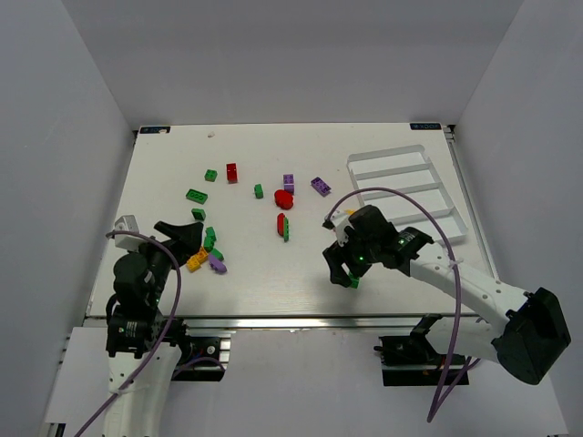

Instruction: Sort the legos into containers by color

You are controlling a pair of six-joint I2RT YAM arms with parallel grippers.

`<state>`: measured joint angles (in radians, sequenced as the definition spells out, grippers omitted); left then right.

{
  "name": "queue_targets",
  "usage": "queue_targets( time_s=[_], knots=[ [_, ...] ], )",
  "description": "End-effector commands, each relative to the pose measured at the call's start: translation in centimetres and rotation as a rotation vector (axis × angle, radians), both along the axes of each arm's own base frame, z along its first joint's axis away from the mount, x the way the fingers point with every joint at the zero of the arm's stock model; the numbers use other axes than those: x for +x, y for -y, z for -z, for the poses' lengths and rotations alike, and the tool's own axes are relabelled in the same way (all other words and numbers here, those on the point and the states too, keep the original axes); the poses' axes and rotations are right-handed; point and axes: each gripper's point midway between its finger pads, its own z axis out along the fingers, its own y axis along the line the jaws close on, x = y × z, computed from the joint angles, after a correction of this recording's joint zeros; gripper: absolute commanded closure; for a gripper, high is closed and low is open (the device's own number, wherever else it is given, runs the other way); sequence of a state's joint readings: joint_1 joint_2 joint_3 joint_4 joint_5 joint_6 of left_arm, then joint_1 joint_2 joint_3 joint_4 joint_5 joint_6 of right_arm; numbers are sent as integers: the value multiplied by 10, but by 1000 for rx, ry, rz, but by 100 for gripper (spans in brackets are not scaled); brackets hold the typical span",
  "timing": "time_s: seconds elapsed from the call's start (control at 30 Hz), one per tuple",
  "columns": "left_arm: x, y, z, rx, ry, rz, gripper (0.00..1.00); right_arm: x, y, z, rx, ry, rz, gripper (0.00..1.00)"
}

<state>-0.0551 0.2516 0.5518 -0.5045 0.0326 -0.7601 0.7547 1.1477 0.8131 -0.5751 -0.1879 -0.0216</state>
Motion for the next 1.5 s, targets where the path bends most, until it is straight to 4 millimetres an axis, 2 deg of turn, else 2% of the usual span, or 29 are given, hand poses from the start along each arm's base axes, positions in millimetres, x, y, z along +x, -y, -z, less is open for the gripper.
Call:
queue_targets(
  time_s=[0.0,0.1,0.23,0.33,0.57,0.8,0.93,1.1,1.47],
  knots=[
    [4,-2,0,-12,15,-14,2,8,-7,-7,20,11,68,25],
    [6,-1,4,-10,-7,-15,2,13,-2,1,-11,20,124,25],
    [7,-2,10,-5,-23,-15,2,29,23,14,-123,76,266,26],
    [7,-3,12,-5,-25,-20,2,34,29,20,-147,71,344,28],
    [8,-3,16,-1,-41,-20,2,36,33,39,-174,-41,491,32],
    [5,-3,15,-9,-39,-21,2,28,39,57,-199,-173,588,34],
    [2,-2,12,-16,-32,-21,2,15,44,70,-218,-244,613,35],
    [0,-3,9,-16,-29,-22,2,9,48,85,-235,-283,643,37],
    [-2,-3,2,-18,-9,-22,2,33,43,95,-209,-272,683,40]
  ],
)
